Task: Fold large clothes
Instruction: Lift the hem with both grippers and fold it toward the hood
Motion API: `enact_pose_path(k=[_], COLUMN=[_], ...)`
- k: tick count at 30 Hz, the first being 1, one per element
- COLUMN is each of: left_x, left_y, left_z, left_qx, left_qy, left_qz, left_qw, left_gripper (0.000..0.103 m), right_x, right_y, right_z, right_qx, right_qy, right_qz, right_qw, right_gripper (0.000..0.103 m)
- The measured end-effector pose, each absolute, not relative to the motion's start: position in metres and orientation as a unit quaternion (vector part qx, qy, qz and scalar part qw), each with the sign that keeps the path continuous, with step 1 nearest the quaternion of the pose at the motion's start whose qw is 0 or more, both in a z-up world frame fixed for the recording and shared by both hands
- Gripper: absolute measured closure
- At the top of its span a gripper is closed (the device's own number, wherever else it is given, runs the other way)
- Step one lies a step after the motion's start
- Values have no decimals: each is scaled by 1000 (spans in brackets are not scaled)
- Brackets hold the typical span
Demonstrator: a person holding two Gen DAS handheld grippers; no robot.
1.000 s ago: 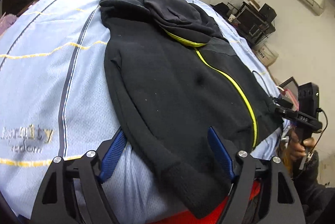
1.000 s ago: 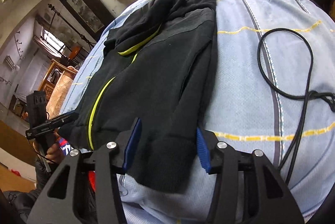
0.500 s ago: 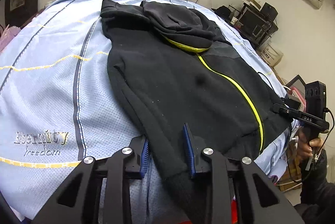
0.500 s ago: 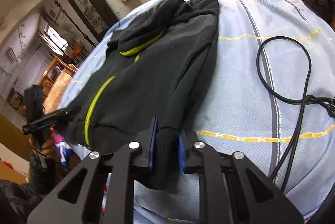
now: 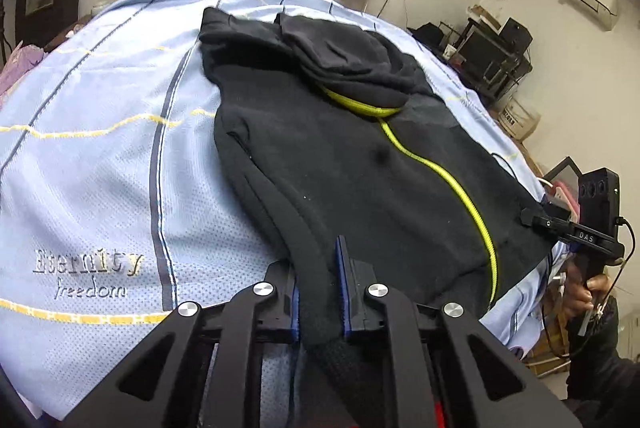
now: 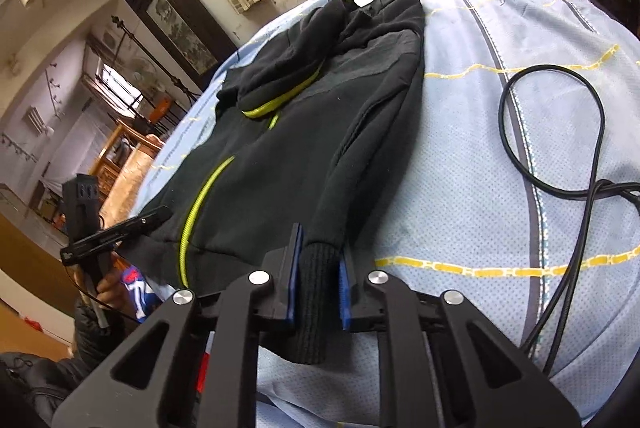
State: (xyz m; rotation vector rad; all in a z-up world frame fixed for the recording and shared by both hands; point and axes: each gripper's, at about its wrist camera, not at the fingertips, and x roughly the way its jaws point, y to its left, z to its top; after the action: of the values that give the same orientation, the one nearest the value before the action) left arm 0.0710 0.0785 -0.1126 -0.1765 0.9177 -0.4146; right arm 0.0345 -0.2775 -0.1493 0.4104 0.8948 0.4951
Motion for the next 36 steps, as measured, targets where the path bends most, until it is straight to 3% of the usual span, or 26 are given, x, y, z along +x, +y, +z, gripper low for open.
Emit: enact_pose_path(k=[12, 24, 36], left_x=[93, 173, 314], left_y=[71, 70, 92], left_z=[-53, -6, -41], left_qx=[-79, -89, -186], left_qy=[380, 362, 422], left_qz=[-210, -191, -146], left_qw=[897, 908, 875], left_gripper=[91, 91, 91], right_x=[51, 117, 256], right_y=[-278, -292, -293], right_z=[-103, -48, -51], right_qx=[224, 276, 361], right_qy=[373, 322, 309], right_qz=[267, 261, 207], right_qw=[860, 867, 855], right_gripper=[90, 90, 90])
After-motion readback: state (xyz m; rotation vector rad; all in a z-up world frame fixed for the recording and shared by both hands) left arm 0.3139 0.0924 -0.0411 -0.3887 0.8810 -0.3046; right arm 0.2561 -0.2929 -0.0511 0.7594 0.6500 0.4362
